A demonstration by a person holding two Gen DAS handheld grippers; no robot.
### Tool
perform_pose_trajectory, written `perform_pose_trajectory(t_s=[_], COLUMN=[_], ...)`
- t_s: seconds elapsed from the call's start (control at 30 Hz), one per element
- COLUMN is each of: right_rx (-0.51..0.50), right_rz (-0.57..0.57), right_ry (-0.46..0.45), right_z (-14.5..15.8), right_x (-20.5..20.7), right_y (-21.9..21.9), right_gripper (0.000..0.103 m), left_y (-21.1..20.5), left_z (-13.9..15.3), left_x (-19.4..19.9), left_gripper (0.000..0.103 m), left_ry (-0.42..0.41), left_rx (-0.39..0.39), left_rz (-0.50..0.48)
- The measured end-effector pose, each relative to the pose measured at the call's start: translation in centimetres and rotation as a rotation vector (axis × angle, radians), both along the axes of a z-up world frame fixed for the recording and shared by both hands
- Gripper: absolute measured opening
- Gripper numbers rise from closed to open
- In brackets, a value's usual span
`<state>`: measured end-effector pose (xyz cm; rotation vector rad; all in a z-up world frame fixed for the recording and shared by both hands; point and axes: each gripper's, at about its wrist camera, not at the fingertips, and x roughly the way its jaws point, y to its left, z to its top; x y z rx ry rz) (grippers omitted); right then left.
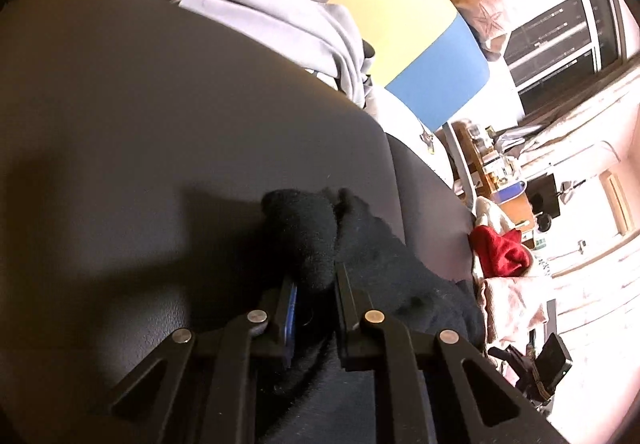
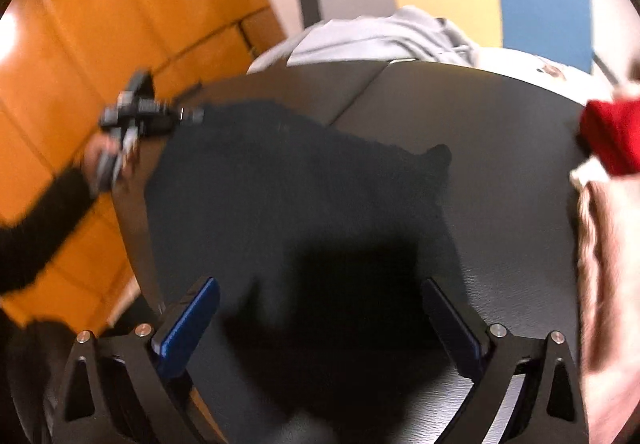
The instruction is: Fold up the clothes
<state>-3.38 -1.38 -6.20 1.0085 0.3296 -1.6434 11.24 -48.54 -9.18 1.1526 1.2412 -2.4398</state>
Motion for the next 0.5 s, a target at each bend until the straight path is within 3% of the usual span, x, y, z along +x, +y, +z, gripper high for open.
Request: perform_pose_trajectory(t_s=[0.1,0.2,0.3,0.4,0.5], right_rx=[0.043,0.119,0.195,0.259,0.241], right_rz=[0.107,0.177,0.248,0.307,0.294], right_ry=[0.051,0.081,0.111,0.134,0.145], right_z=[0.1,-1.7,-3.5,-5.1,-5.5], right_x=[0.6,0.8,1.0,1.2,1.2], right_y=[-1.3,-2.3,-3.4,-4.3,-4.0], right_gripper=[0.097,0.096,0.095,0.102,0.103], left_y=[0.3,1.0,2.5,4.7,7.0], left_z=[1.3,2.1,3.5,5.2,6.9], left_x=[-0.5,-0.7,-0.6,-0.6,-0.5], left_gripper=[0.014,0.014,0.014,0.014,0.013], left_ry=[-0.006,0.011,0.080,0.151,0.233], left_rx=[-0.023,-0.023,0.024,0.044,0.089], left_rz=[-0.019,-0.037,-0.077,-0.120,-0.130])
